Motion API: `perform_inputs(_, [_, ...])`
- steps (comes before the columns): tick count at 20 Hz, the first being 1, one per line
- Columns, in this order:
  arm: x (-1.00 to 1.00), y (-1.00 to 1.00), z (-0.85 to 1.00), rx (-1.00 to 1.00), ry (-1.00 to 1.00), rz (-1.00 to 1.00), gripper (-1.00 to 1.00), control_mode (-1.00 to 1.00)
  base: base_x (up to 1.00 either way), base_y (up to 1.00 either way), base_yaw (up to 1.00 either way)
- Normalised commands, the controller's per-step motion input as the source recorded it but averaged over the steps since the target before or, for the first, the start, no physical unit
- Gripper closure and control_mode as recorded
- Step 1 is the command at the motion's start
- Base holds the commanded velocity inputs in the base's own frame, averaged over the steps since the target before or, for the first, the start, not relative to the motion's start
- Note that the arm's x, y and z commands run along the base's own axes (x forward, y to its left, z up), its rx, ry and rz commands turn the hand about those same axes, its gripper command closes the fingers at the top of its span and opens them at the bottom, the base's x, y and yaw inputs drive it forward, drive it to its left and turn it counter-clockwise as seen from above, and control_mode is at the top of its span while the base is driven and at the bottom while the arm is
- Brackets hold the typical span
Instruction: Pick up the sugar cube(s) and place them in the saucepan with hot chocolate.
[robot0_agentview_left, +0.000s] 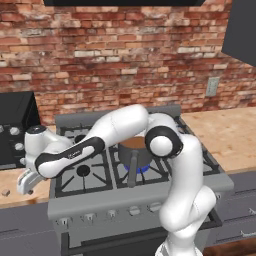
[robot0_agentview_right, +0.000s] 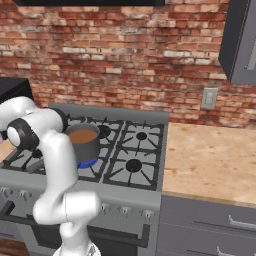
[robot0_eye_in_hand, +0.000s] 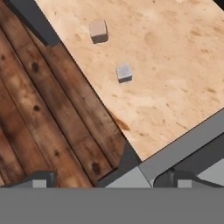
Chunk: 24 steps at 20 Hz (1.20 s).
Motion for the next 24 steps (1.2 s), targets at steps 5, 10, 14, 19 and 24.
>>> perform_inputs(5, [0.22, 0.33, -0.02, 0.0, 0.0, 0.0, -1.0, -1.0, 0.0, 0.0, 0.0])
perform_inputs(10, [0.33, 0.25, -0.08, 0.0, 0.0, 0.0, -1.0, -1.0, 0.0, 0.0, 0.0])
perform_inputs(14, [0.36, 0.2, -0.18, 0.0, 0.0, 0.0, -1.0, -1.0, 0.0, 0.0, 0.0])
perform_inputs(19, [0.3, 0.17, -0.22, 0.0, 0.0, 0.0, -1.0, -1.0, 0.0, 0.0, 0.0])
perform_inputs(24, [0.02, 0.17, -0.14, 0.0, 0.0, 0.0, -1.0, -1.0, 0.0, 0.0, 0.0])
